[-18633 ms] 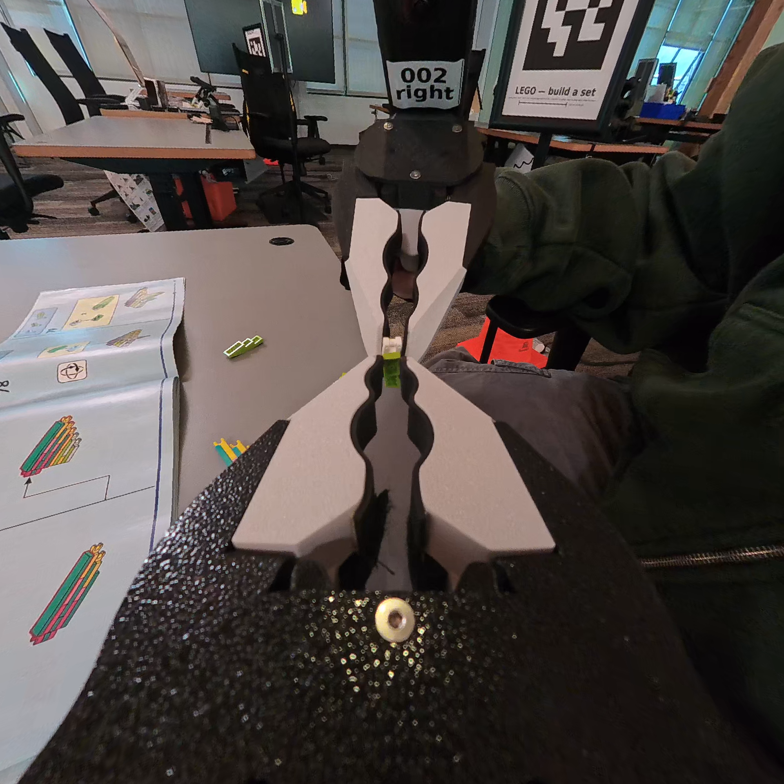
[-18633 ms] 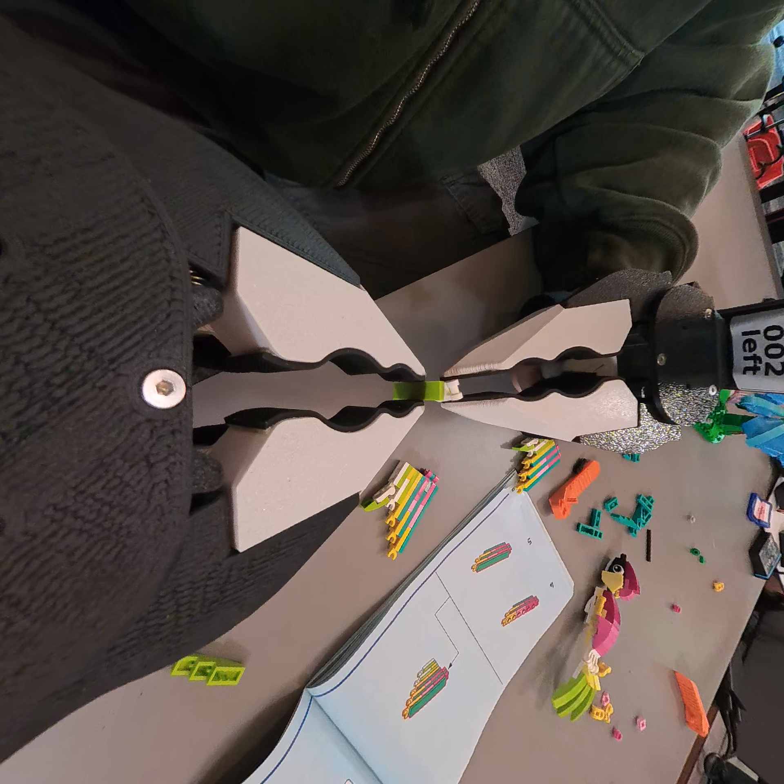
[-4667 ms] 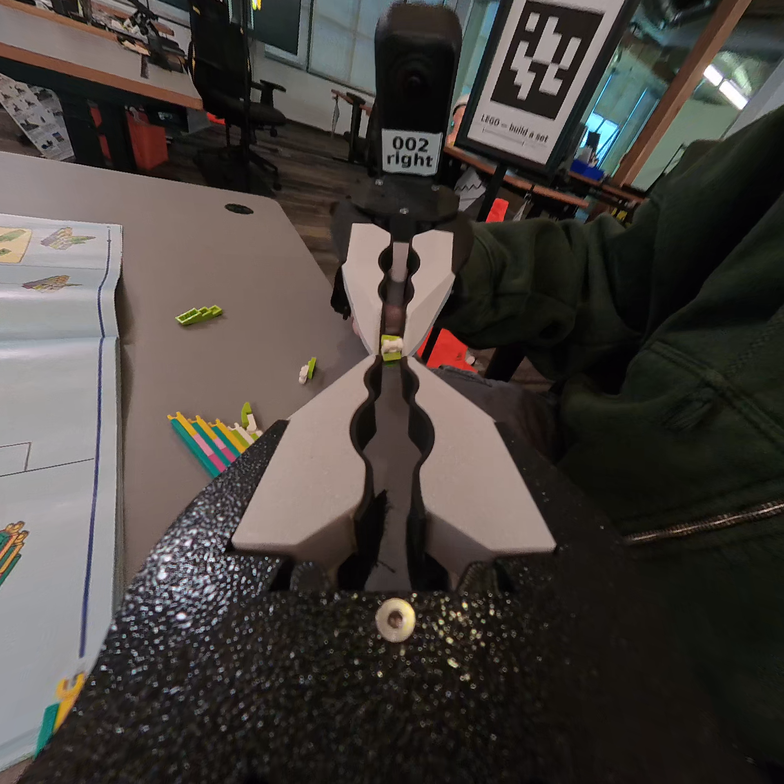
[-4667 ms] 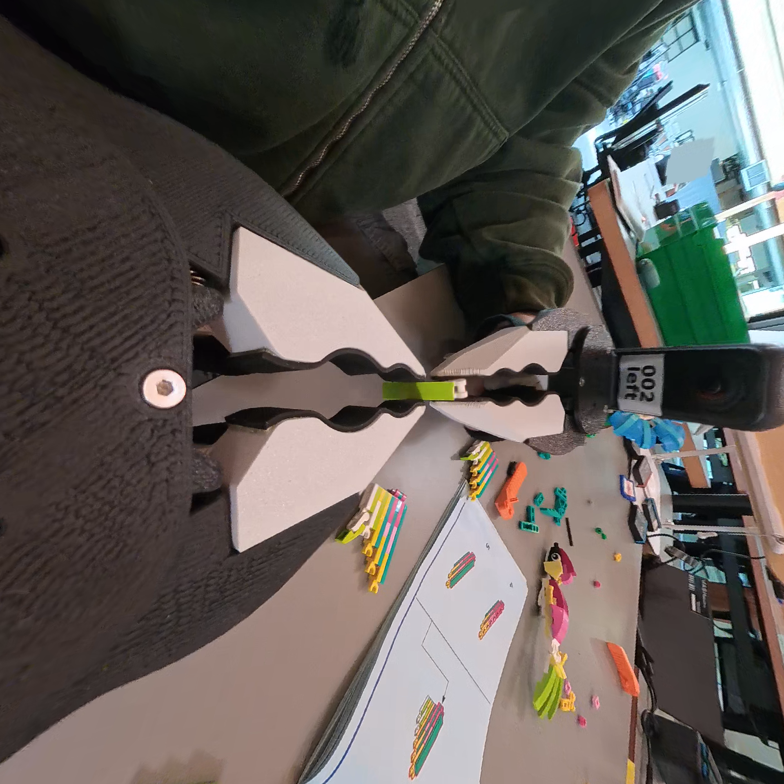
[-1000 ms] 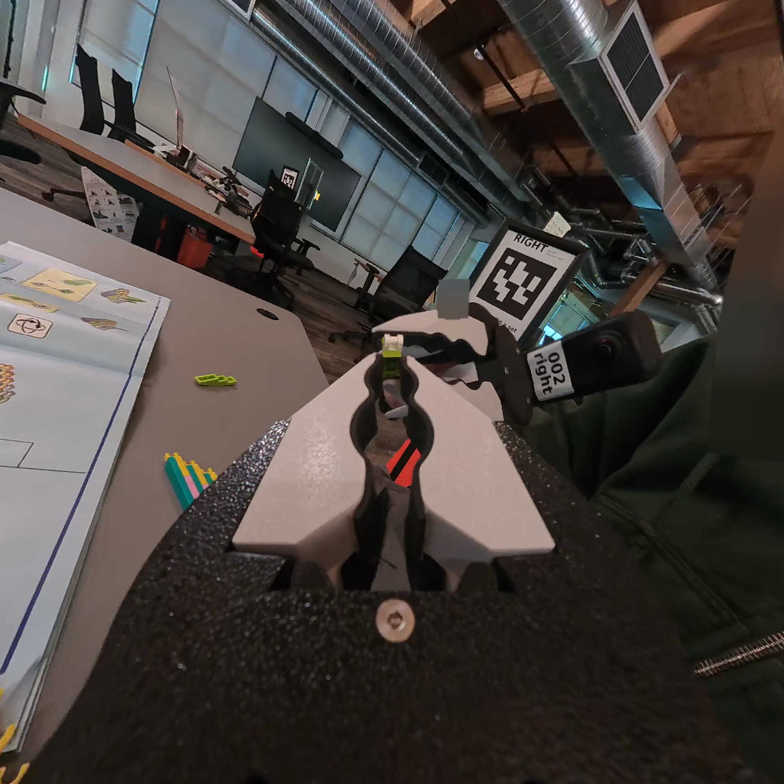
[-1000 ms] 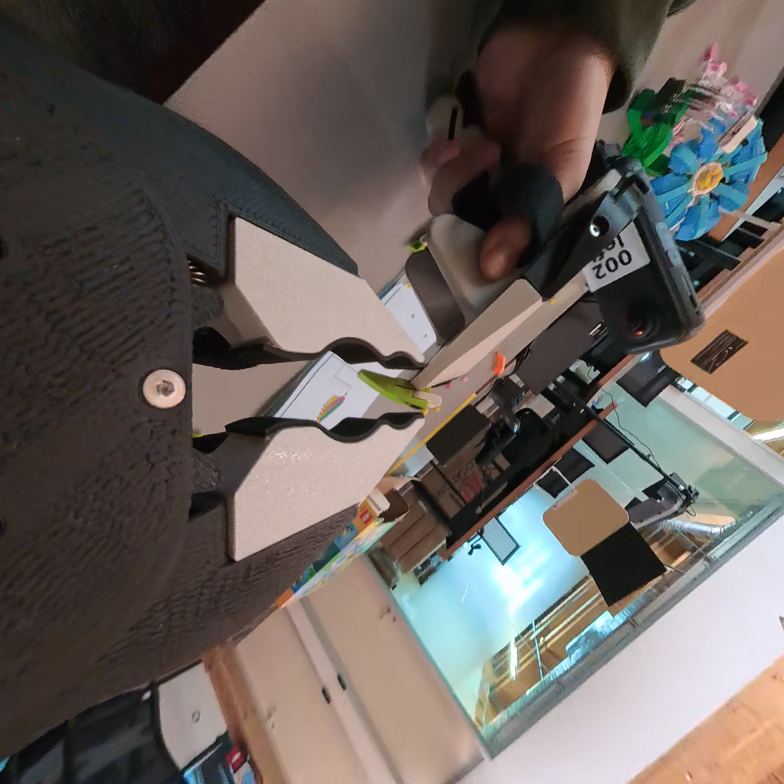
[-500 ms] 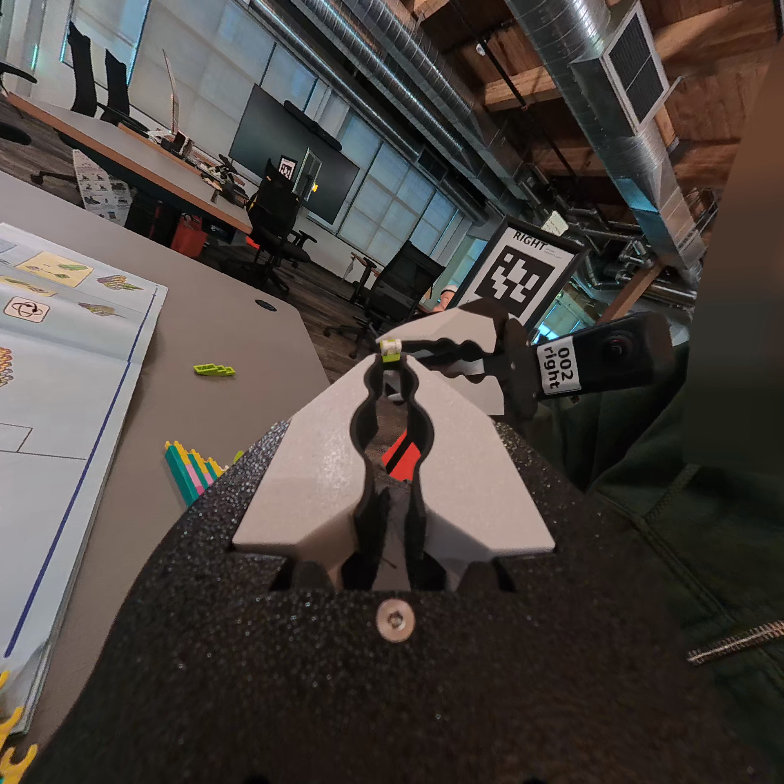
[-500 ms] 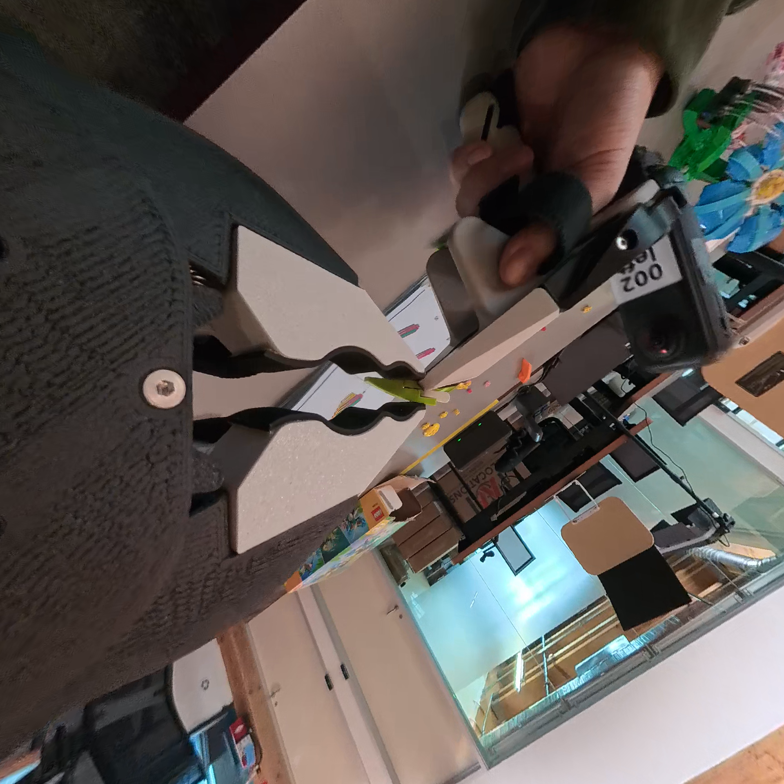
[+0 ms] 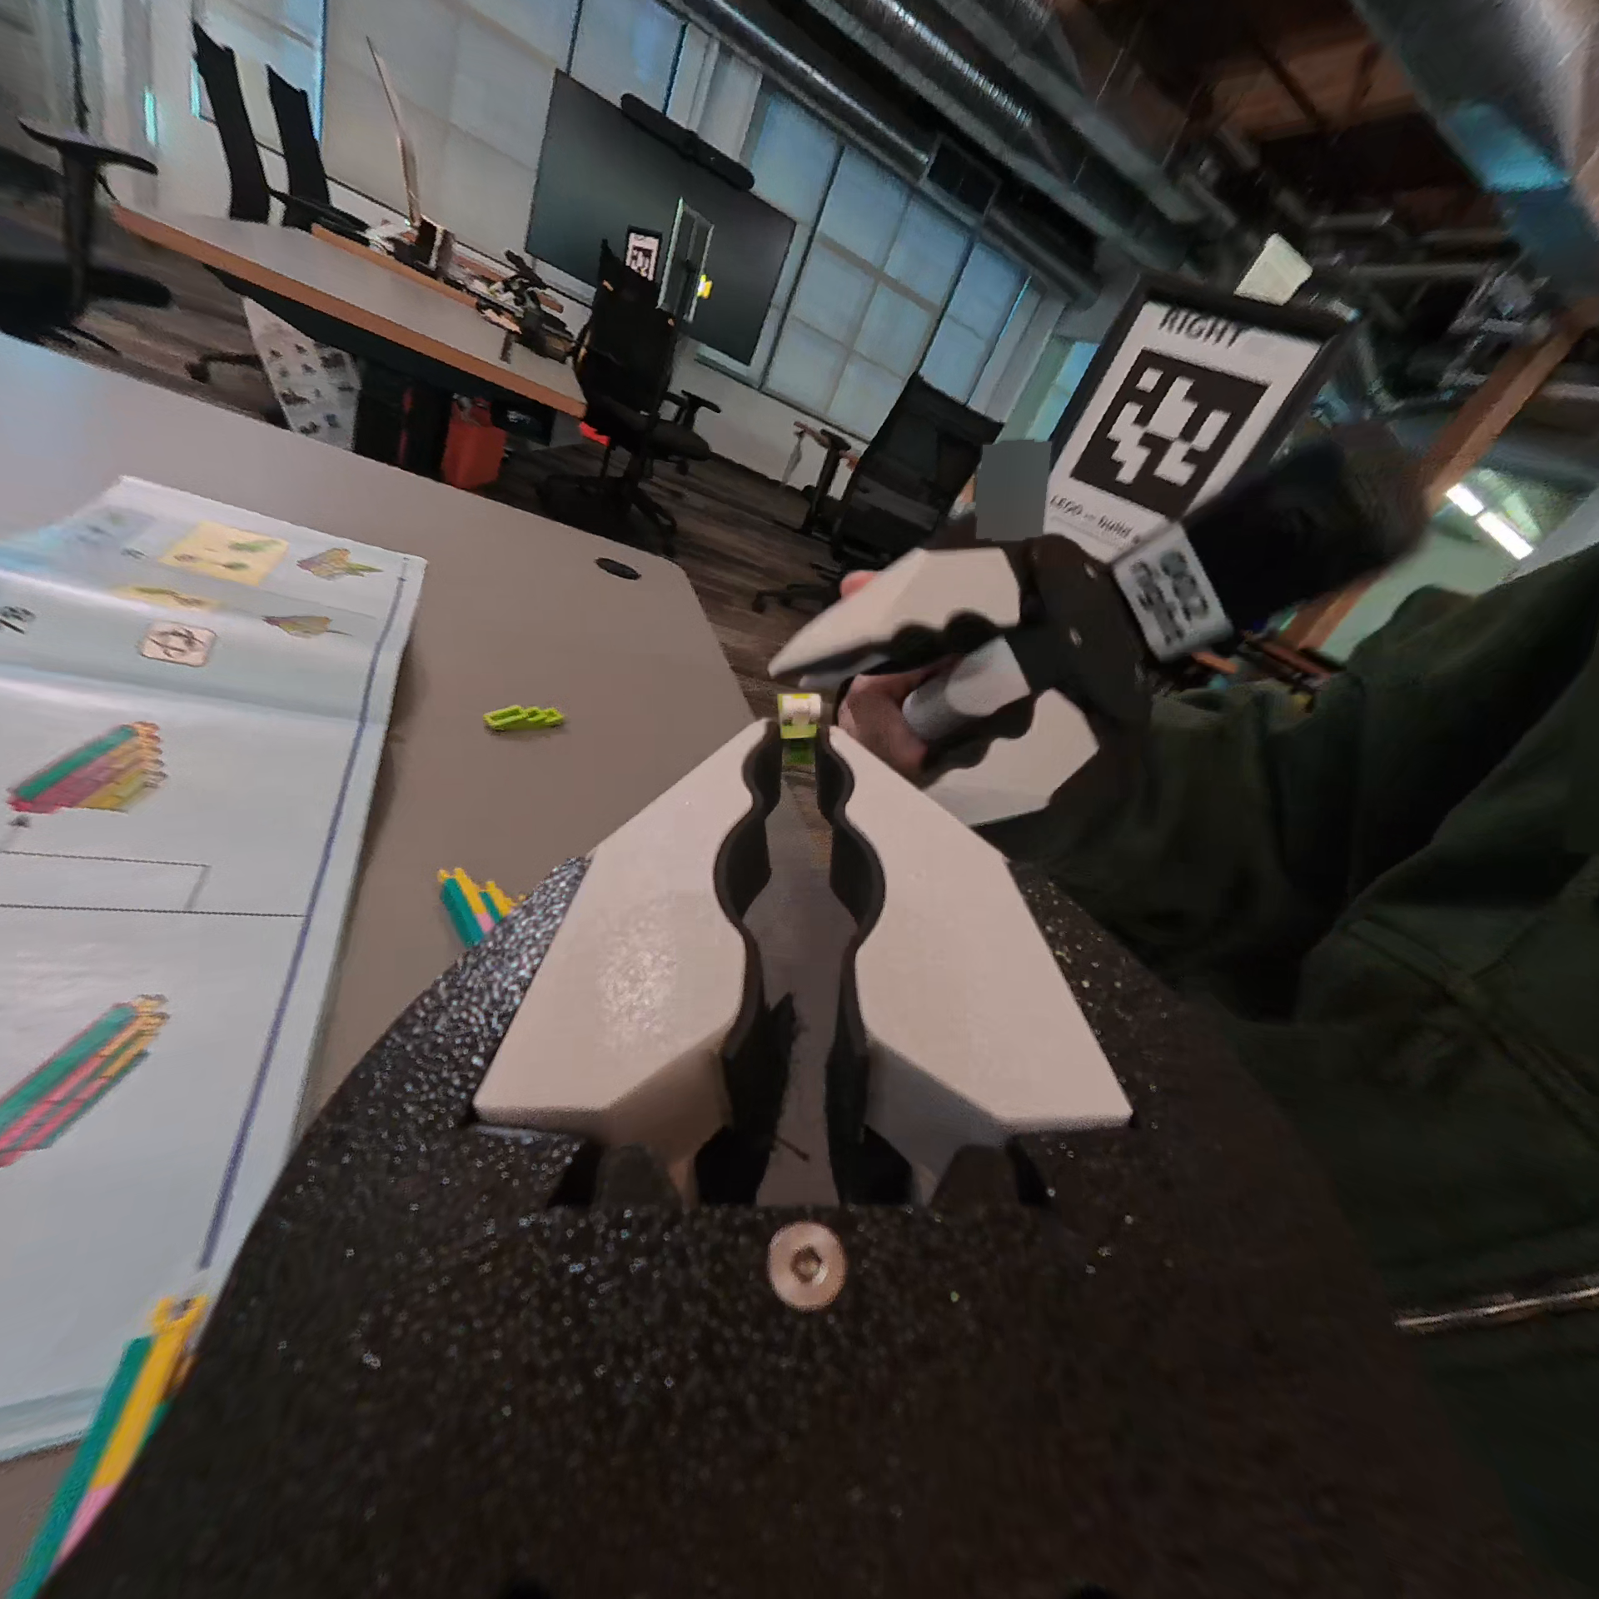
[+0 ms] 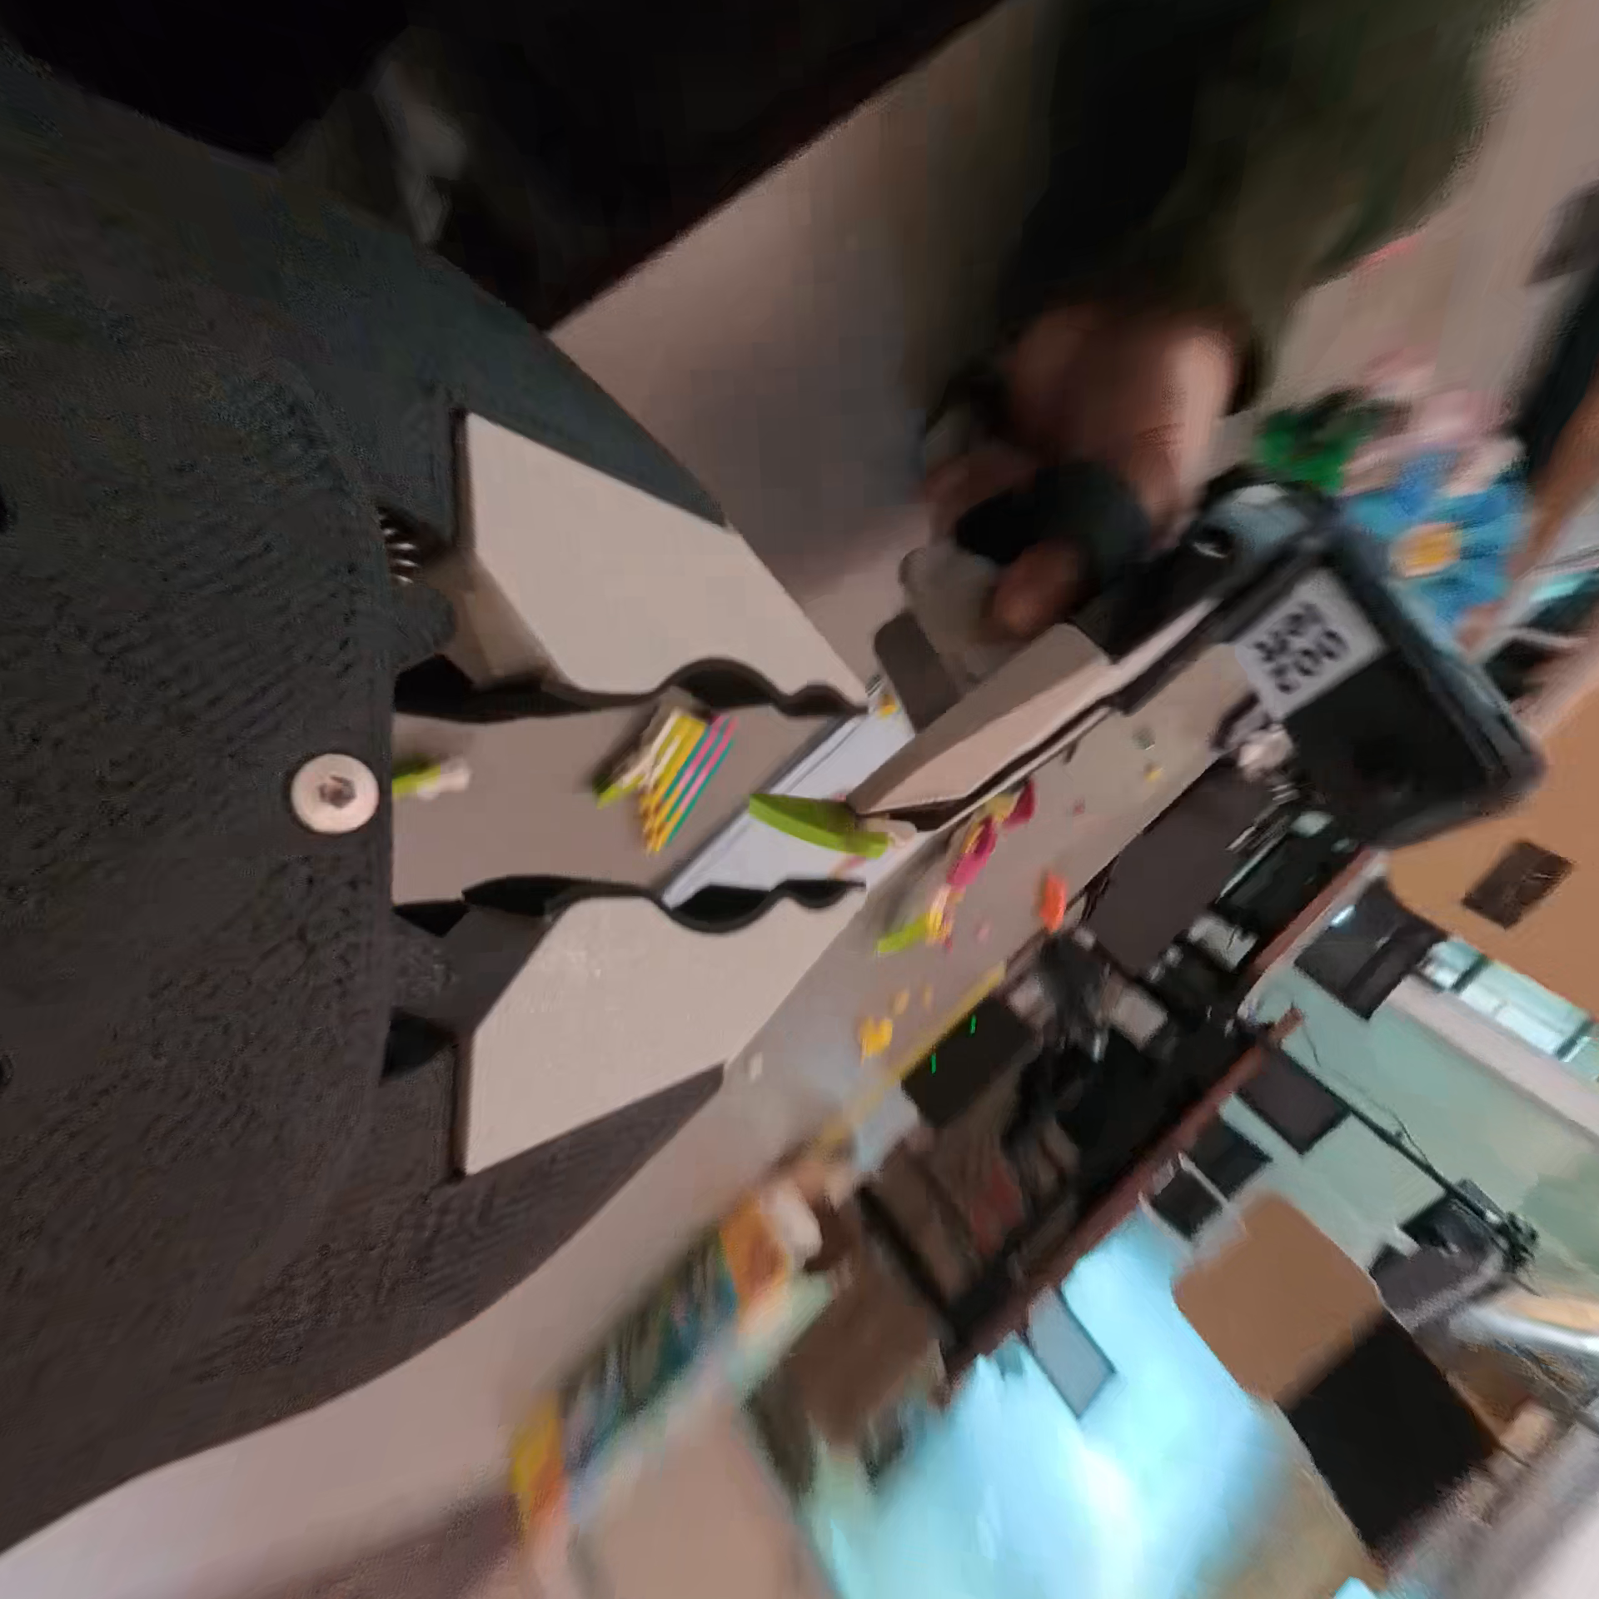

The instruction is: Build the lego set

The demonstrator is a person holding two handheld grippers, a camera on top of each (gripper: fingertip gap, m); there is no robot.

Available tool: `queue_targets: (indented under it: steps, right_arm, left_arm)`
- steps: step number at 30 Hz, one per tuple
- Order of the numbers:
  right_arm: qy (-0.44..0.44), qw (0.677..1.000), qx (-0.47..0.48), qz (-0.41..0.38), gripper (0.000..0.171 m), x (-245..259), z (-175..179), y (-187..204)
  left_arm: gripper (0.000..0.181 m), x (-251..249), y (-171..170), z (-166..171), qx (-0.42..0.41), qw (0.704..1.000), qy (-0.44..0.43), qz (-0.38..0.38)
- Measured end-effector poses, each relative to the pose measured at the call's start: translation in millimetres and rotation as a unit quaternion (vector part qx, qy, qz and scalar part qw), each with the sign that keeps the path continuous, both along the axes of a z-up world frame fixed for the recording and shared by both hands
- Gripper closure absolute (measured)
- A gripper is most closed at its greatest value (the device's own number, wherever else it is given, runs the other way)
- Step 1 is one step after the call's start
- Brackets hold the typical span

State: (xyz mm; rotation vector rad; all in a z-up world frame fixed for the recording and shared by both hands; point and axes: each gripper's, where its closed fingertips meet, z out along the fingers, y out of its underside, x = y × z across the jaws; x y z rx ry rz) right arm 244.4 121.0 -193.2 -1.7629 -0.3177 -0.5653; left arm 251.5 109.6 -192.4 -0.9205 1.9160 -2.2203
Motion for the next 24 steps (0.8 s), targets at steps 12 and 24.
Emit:
queue_targets:
  steps: [12, 24]
  right_arm:
    - [0.412, 0.888, 0.081, 0.187, 0.152, -18, 15, -14]
    - [0.317, 0.947, 0.019, -0.054, 0.165, 77, -17, -60]
  left_arm:
    - [0.176, -25, -8, 18, -0.041, 0.994, -0.054, -0.088]
    - [0.145, 4, 21, 22, 0.025, 0.989, -0.124, 0.079]
